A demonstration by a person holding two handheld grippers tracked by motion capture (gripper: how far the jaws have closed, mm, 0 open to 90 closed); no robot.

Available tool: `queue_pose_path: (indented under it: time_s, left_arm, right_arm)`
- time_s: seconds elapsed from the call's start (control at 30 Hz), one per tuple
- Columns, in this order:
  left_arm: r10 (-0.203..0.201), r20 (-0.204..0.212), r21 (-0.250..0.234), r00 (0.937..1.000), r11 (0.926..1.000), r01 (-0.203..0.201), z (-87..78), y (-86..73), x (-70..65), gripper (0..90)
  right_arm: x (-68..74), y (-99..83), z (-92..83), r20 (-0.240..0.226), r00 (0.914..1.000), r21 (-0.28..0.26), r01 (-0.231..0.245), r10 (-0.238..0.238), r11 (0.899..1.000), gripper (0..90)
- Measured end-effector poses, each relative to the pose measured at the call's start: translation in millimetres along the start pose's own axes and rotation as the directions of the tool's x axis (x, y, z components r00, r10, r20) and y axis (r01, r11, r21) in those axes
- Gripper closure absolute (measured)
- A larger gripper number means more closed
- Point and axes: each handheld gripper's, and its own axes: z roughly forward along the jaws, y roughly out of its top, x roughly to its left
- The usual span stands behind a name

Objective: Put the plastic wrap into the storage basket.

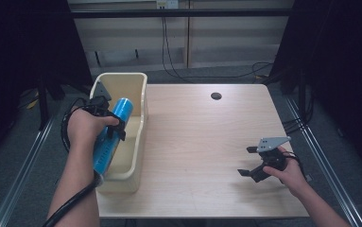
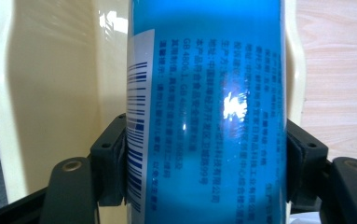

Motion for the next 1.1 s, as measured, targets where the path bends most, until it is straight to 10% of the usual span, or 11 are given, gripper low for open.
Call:
queue_pose_path:
  time_s: [1.1]
  left_arm:
    - [-0.038, 0.015, 0.059, 0.9992, 0.9976, 0.037, 26.7, 2.4, -2.2, 32.0]
  right_arm:
    - [1.0, -0.9, 2.4, -0.003, 1.0, 0.008, 0.003, -0.003, 1.0, 3.0]
